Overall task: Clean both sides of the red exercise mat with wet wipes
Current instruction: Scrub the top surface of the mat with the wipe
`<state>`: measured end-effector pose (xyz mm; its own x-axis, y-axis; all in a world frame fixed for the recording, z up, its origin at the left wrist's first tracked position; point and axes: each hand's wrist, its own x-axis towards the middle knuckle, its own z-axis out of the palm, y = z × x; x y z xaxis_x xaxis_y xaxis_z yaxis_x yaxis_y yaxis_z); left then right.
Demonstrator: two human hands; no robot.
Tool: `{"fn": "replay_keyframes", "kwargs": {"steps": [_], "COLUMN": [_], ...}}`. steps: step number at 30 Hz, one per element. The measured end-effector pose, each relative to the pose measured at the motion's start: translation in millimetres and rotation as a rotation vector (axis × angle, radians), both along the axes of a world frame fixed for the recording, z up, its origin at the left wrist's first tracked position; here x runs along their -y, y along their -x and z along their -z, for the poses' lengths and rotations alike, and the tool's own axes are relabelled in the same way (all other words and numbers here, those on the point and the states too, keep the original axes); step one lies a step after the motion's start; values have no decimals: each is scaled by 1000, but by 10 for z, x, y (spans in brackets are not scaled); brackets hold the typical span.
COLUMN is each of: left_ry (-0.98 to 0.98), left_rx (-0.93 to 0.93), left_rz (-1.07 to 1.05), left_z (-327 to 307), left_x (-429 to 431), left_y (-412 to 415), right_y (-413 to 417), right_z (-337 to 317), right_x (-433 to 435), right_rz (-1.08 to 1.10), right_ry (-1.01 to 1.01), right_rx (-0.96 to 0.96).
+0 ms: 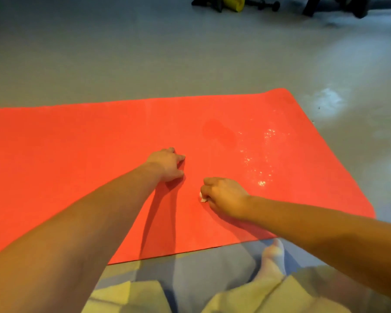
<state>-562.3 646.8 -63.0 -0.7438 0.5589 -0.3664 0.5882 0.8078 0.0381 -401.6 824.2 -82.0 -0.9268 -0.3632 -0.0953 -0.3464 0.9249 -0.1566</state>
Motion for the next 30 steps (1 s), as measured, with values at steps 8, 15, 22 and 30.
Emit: {"fn": "replay_keyframes", "kwargs": {"steps": [8, 15, 22, 30], "left_ry": [11, 13, 33, -30], "left_rx": [38, 46, 85, -1], "left_rz": [2, 5, 32, 78], "left_z": [-1, -84, -59, 76], "left_x": [232, 308, 448, 670], "left_y": [-721, -1062, -1495, -1851], "right_y": [140, -781, -538, -806], "right_z": [-77, -23, -164, -175], "right_x": [224, 359, 339, 417], "right_rz": [188, -69, 187, 92], "right_ry": [-82, -181, -59, -190], "right_rx": [-1, 153, 58, 165]}}
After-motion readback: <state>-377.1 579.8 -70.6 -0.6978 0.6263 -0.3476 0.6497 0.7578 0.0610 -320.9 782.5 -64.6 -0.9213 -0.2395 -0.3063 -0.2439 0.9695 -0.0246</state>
